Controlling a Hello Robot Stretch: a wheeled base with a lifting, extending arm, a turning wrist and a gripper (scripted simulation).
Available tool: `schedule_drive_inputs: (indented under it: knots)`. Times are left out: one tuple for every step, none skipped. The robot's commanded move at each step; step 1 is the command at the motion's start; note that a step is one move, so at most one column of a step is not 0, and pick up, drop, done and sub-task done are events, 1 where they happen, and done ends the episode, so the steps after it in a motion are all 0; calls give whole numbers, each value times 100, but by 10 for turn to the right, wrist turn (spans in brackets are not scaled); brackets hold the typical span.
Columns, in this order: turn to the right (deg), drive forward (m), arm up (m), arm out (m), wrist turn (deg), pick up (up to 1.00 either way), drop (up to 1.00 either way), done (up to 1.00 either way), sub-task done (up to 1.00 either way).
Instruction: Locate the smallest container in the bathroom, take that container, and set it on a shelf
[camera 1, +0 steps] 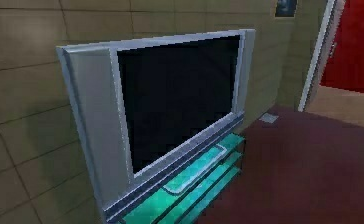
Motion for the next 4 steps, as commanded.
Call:
schedule_drive_inputs:
  knots:
    - [450, 0, 0, 0, 0, 0, 0, 0, 0]
    - [420, 0, 0, 0, 0, 0, 0, 0, 0]
    - [0, 20, 0, 0, 0, 0, 0, 0, 0]
    - [-450, 0, 0, 0, 0, 0, 0, 0, 0]
